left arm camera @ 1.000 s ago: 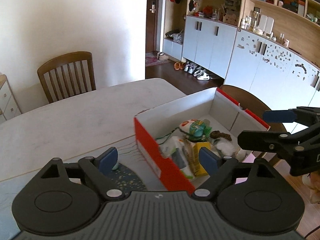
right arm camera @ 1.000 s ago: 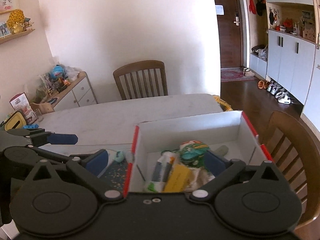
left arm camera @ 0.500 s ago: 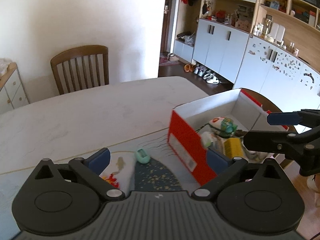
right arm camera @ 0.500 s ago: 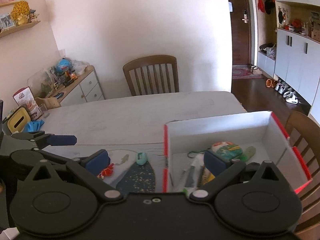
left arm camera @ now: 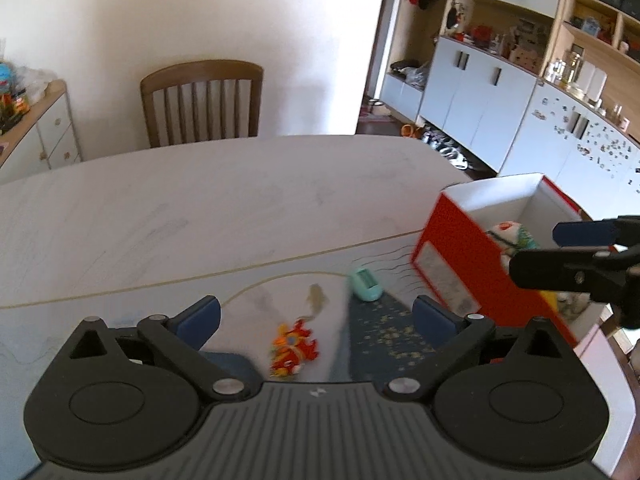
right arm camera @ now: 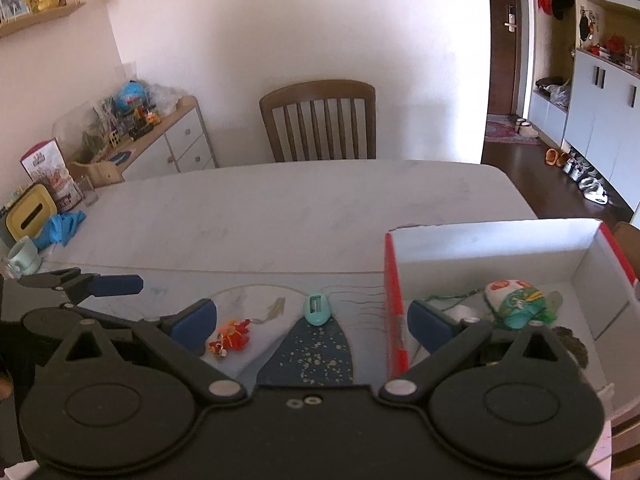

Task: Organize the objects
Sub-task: 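Move both tools back from the box to the remaining items on the table, then grasp the red fish keychain toy with left tool while right grasps the teal sharpener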

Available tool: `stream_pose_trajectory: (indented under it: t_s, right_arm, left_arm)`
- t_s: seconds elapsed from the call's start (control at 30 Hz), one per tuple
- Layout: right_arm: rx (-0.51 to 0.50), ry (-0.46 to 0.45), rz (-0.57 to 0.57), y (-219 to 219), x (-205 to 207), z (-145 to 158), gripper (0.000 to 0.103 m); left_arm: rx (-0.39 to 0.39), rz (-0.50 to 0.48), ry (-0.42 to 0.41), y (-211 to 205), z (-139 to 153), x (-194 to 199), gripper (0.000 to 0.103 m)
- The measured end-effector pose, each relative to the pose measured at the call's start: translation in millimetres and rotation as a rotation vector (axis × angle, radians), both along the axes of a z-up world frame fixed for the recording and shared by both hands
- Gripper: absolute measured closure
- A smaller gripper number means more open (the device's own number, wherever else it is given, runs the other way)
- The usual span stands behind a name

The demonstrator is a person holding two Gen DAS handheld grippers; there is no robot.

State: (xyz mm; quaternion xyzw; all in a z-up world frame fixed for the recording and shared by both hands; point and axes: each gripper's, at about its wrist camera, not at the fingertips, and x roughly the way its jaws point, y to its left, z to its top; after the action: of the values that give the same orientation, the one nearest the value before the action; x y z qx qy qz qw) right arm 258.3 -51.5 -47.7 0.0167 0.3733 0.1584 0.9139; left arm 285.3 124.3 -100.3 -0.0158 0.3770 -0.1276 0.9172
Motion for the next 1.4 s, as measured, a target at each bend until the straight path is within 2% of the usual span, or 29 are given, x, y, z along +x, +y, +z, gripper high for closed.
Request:
stream_pose_trajectory:
  t_s: [0.27, 0.67, 1.13, 1.4]
  right_arm:
    - [-0.019, 0.031, 0.03, 33.6, 20.8, -16.1, 0.003]
    - [-0.05, 0.143, 0.002, 57.5, 57.6, -63.0, 0.006]
    - [-0.066, 0.227, -0.029, 63.4, 84.5, -94.2, 0.021]
    - [-0.088, 0.239, -0.044, 62.0, 91.4, -105.2, 0.03]
  left_arm:
    - [0.021, 0.011, 0.023, 15.5, -34.8, 10.5, 0.0]
    - [0.054, -0.014, 0.022, 13.3, -69.7, 17.2, 0.0]
    - [0.072, -0.052, 0.011, 0.7, -94.2, 26.2, 0.002]
    - [0.071, -0.065, 0.037, -2.9, -103.8, 23.5, 0.028]
